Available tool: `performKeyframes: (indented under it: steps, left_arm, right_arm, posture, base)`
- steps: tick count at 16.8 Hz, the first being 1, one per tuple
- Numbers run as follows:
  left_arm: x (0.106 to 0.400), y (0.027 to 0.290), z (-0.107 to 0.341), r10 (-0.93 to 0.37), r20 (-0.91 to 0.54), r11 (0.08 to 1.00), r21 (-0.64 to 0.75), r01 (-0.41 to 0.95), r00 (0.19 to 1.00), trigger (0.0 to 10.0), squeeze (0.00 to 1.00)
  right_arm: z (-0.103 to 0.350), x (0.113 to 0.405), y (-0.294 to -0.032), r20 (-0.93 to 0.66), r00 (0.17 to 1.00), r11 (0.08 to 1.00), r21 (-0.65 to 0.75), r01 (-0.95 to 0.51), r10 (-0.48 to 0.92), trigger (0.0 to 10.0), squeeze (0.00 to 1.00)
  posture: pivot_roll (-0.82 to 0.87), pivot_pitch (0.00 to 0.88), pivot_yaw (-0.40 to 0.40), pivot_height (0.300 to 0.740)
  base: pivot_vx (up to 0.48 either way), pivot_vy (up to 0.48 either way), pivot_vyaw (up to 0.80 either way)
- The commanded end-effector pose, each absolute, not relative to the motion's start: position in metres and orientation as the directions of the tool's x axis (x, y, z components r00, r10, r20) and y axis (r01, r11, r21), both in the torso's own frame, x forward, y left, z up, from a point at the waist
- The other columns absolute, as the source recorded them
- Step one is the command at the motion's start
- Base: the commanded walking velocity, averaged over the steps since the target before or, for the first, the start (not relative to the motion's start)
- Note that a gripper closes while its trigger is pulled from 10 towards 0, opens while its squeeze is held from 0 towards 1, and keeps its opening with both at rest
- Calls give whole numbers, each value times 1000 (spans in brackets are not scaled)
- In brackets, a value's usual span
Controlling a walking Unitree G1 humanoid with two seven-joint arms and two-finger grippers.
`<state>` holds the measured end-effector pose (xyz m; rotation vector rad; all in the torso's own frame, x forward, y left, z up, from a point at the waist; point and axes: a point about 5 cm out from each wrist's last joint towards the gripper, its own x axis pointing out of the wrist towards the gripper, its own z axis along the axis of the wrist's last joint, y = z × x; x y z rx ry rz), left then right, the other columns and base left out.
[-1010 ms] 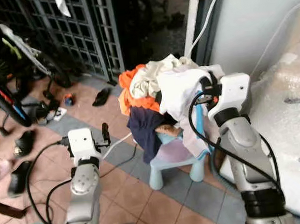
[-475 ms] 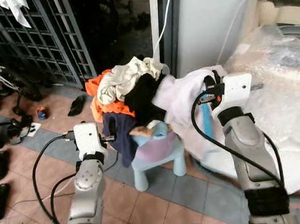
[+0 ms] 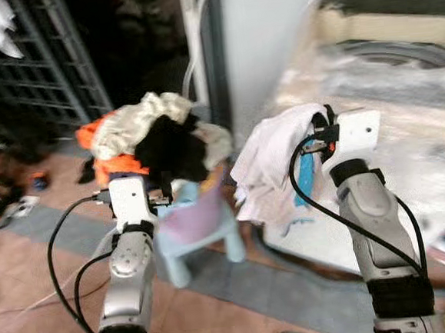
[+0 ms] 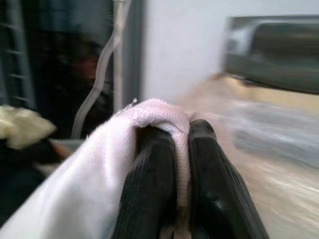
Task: Clothes washing
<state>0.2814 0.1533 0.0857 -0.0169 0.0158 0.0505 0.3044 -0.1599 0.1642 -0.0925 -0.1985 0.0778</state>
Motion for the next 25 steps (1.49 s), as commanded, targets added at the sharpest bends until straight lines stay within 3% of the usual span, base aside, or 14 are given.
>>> performKeyframes:
  steps: [1,6,16,25]
  left_arm:
    - [276,161,86,86,-19,996,-26,-87,996,10000,0]
    - [255,167,70,123,-97,992,-28,-126,988,10000,0]
    - [267,167,74,88,-94,992,-83,-96,992,10000,0]
    - [273,161,79,75,-59,992,-99,-81,995,10000,0]
  right_arm:
    - [164,299,-161,204,975,993,-105,-62,82,10000,0]
    - [149,289,-160,159,983,993,-97,-74,89,10000,0]
    - [167,295,-153,238,955,976,-168,-136,174,10000,0]
    - [181,311,-142,287,930,967,-175,-184,229,10000,0]
  posture:
    - [-55,0,84,740]
    - [-51,0,86,740]
    - [-103,0,125,740]
    - [-88,0,119,740]
  base:
    - [0,-394,-800]
    - [0,-232,-375]
    - [0,0,0]
    - [384,0,0]
